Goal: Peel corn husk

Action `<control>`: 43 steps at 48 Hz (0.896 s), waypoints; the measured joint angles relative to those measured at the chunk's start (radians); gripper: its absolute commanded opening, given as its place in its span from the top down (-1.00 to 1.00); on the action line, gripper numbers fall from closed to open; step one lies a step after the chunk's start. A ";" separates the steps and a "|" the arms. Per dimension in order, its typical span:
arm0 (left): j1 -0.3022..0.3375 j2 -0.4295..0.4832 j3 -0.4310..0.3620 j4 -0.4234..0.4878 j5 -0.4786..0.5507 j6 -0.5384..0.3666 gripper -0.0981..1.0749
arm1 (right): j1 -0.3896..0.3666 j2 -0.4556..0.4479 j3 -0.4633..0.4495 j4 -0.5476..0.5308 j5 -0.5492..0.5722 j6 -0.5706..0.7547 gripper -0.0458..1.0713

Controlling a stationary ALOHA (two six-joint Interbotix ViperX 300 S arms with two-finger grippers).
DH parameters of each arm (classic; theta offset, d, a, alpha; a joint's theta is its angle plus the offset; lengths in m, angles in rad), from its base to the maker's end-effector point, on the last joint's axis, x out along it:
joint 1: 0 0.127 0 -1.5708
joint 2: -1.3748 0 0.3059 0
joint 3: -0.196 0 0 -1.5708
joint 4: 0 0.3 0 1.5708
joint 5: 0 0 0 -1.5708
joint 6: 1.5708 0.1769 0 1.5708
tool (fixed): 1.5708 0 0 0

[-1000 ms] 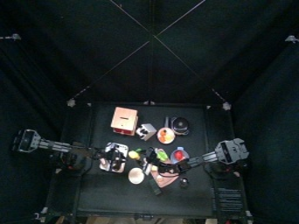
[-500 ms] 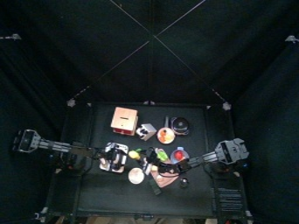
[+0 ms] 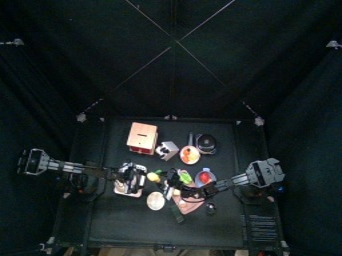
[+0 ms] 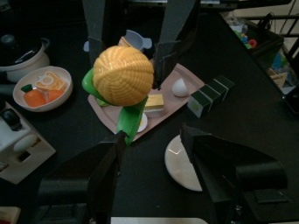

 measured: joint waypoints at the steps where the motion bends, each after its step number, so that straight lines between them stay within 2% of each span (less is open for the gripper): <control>1: 0.000 0.006 -0.003 -0.002 0.000 0.000 -0.66 | -0.002 0.000 0.000 0.000 0.000 0.000 -0.09; 10: 0.011 0.038 -0.023 -0.005 -0.005 0.000 -0.58 | 0.000 0.000 0.000 0.000 0.000 0.000 -0.09; 21: 0.026 0.051 -0.025 -0.018 -0.041 0.000 -0.17 | 0.002 0.000 0.000 -0.002 0.000 -0.002 -0.09; 26: 0.026 0.051 -0.025 -0.020 -0.044 0.003 -0.05 | 0.000 0.000 0.000 -0.002 0.002 -0.002 -0.09; 43: 0.051 0.049 -0.018 -0.021 -0.044 0.000 -0.01 | 0.017 -0.025 0.018 0.002 0.023 -0.003 -0.09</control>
